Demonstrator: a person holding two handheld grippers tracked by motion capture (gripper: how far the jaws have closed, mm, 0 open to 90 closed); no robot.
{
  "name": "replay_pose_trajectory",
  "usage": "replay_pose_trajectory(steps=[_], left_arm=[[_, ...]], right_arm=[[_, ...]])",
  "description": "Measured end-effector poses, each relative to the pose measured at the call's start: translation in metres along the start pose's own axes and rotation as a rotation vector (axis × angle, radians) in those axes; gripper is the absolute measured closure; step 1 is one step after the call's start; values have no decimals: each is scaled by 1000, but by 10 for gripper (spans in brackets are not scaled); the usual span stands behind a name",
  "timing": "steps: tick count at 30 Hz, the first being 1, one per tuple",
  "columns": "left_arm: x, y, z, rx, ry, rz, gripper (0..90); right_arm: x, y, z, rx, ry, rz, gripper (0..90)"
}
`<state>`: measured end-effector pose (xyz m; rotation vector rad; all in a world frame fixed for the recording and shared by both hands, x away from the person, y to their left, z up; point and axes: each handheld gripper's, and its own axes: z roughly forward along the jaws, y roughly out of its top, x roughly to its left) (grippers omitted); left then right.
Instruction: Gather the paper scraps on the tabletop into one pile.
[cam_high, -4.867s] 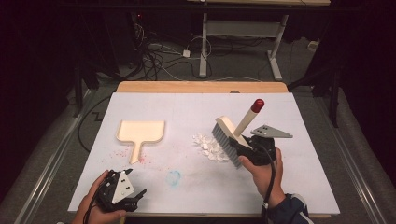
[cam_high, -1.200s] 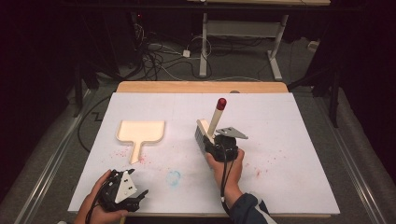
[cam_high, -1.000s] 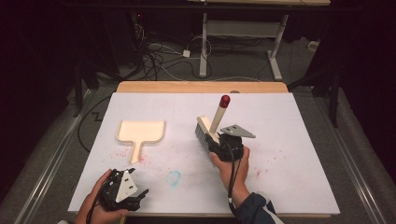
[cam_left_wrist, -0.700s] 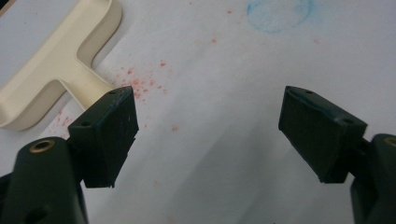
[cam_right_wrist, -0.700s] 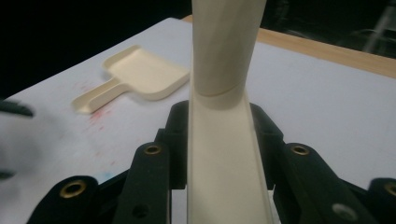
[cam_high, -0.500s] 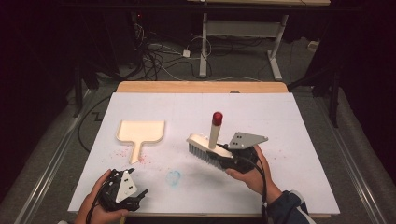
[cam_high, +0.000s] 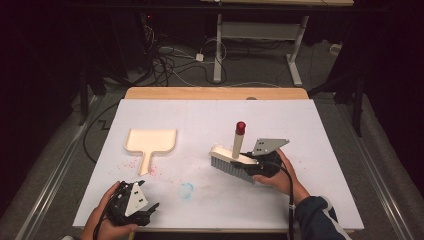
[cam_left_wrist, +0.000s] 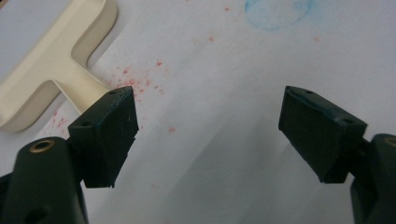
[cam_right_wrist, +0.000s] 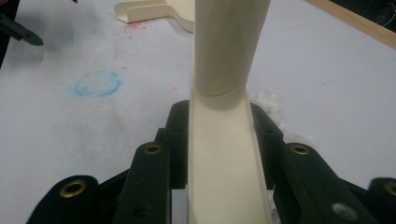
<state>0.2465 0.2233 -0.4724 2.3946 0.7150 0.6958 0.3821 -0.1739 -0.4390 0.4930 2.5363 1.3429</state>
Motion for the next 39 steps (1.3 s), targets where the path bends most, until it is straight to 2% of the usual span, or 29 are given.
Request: replay_pose_trajectory(steps=[4, 8, 12, 16, 22, 24, 26, 28, 31, 37, 39], left_arm=[[0, 0, 0, -1, 1, -5, 189], [2, -1, -2, -14, 3, -24, 189], [6, -1, -2, -19, 12, -70, 179], [12, -2, -3, -27, 50, -116, 165], [29, -1, 6, 20, 87, -256, 170], [38, -1, 12, 34, 92, -306, 171], [45, 0, 17, 31, 73, -355, 176], [50, 1, 24, 38, 65, -380, 176], [59, 6, 33, 46, 61, -421, 176], [78, 15, 59, 84, 63, -514, 185], [83, 18, 66, 105, 87, -528, 190]], right_arm=[[1, 4, 0, -1, -29, -15, 674], [6, 11, -13, -56, -22, -19, 673], [12, 17, -30, -109, -65, -13, 672], [18, 18, -50, -141, -134, 5, 672], [25, 14, -82, -172, -303, 18, 672], [28, 11, -90, -180, -345, 30, 672], [30, 6, -97, -186, -377, 56, 672], [33, 1, -100, -182, -394, 68, 673], [36, -5, -102, -149, -420, 68, 672], [38, -16, -99, -125, -407, 78, 672], [37, -18, -98, -121, -405, 79, 672]])
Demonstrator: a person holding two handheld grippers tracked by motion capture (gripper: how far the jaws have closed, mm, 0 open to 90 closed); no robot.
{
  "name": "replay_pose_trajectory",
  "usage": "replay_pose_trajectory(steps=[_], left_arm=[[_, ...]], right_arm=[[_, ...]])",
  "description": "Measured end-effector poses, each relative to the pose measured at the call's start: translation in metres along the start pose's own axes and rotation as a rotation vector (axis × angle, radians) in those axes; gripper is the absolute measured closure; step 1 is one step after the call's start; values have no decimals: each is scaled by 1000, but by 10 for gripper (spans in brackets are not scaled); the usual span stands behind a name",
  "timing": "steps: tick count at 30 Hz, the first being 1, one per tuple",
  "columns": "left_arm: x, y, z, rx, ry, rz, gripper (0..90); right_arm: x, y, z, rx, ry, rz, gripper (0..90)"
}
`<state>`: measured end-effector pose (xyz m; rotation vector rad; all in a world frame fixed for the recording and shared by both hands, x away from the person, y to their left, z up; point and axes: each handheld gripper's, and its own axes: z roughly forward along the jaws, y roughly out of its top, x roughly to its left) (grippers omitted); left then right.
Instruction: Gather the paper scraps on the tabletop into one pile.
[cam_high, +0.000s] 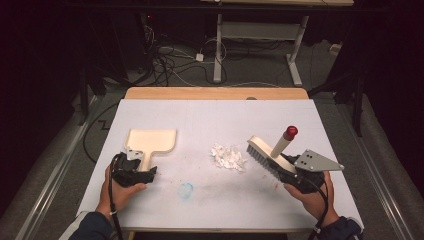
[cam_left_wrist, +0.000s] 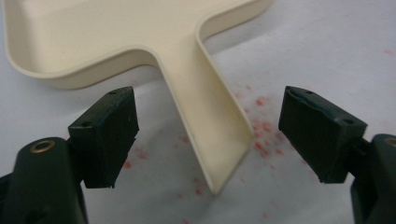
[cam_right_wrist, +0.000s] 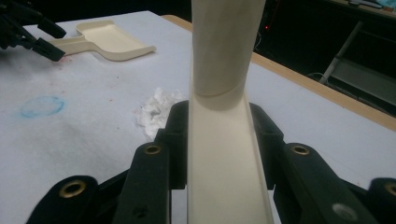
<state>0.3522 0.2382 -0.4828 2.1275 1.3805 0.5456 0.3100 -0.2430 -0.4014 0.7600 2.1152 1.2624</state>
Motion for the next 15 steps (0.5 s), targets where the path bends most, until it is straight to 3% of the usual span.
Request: replay_pose_trajectory(steps=[4, 15], left_arm=[[4, 6, 7, 5, 1, -9, 197], [14, 6, 12, 11, -72, -69, 194]], right_arm=[[0, -1, 1, -2, 13, -6, 672], [-4, -5, 3, 6, 6, 16, 672]])
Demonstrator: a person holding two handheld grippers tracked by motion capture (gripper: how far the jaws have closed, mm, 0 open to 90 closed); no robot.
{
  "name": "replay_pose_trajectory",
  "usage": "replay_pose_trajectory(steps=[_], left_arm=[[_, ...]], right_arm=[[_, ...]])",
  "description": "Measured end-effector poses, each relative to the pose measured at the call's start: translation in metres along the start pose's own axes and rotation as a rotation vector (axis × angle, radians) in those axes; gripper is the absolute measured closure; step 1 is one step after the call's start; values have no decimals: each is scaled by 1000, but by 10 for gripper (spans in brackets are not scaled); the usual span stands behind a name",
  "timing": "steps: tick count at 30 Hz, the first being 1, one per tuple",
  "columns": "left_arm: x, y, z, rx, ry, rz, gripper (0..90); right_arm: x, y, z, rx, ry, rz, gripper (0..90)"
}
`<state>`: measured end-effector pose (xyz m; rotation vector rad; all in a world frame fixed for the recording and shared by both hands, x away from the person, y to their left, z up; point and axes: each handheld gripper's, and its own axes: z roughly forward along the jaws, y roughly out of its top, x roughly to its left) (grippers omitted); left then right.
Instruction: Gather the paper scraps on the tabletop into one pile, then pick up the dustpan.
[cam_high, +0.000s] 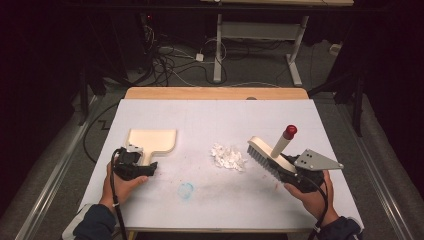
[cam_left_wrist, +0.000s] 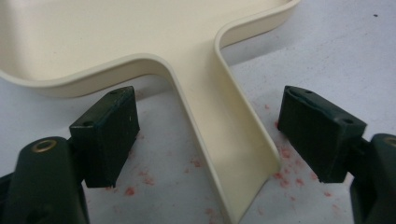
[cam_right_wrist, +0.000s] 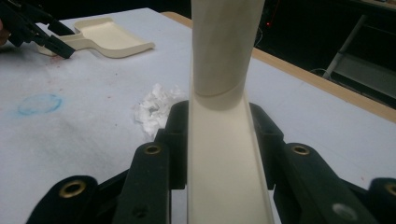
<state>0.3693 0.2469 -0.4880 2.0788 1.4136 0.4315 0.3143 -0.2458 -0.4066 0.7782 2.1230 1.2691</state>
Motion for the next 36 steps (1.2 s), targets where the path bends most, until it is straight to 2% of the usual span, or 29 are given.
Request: replay_pose_trajectory(steps=[8, 12, 21, 26, 27, 36], left_arm=[[0, -1, 0, -9, -2, -1, 207], [-1, -1, 0, -7, -5, 1, 255], [2, -1, -5, -6, -2, -8, 514], [2, 0, -6, 4, 5, 8, 613], [1, 1, -6, 5, 9, 25, 624], [2, 1, -6, 4, 7, 32, 627]], right_arm=[[-2, -4, -2, 2, -11, 8, 672], [-3, -6, -5, 10, -20, 11, 671], [-2, -8, -3, 24, -15, 6, 671], [0, -10, -3, 28, -12, 5, 671], [0, -10, -3, 31, -14, 3, 671], [1, -8, -1, 26, -12, 0, 671]])
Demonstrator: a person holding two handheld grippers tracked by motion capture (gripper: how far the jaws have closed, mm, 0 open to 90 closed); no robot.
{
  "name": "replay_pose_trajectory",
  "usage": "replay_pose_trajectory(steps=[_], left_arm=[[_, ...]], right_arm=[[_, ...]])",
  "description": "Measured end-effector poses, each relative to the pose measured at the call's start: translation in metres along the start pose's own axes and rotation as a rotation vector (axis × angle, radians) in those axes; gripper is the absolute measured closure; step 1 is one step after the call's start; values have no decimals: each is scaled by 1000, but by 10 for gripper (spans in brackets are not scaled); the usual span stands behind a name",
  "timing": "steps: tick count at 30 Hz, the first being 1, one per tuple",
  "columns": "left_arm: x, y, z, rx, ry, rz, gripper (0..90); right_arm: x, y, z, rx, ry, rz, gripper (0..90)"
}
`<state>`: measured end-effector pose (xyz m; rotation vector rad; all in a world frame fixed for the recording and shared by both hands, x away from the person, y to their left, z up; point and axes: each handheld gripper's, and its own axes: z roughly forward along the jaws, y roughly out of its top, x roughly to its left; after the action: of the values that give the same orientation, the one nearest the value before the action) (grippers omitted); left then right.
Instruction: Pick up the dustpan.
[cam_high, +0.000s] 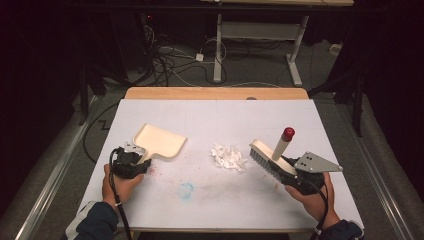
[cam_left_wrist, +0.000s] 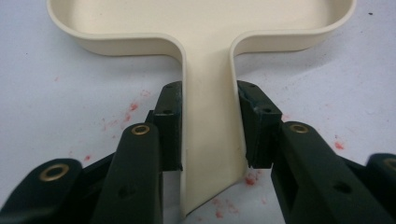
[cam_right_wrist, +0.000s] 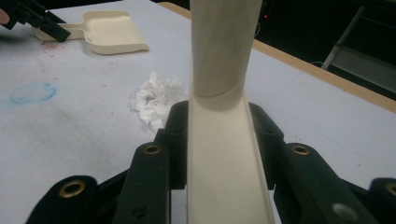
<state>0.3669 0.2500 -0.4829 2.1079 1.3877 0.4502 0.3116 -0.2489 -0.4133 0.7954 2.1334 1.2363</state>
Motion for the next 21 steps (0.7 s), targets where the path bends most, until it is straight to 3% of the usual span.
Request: replay_pose_trajectory(steps=[10, 21], left_arm=[[0, 5, -10, 3, 6, 36, 632], [-3, 9, -27, -41, 19, 76, 634]], right_arm=[[4, -2, -1, -9, 5, -20, 671], [3, -1, -1, -15, -5, -18, 671]])
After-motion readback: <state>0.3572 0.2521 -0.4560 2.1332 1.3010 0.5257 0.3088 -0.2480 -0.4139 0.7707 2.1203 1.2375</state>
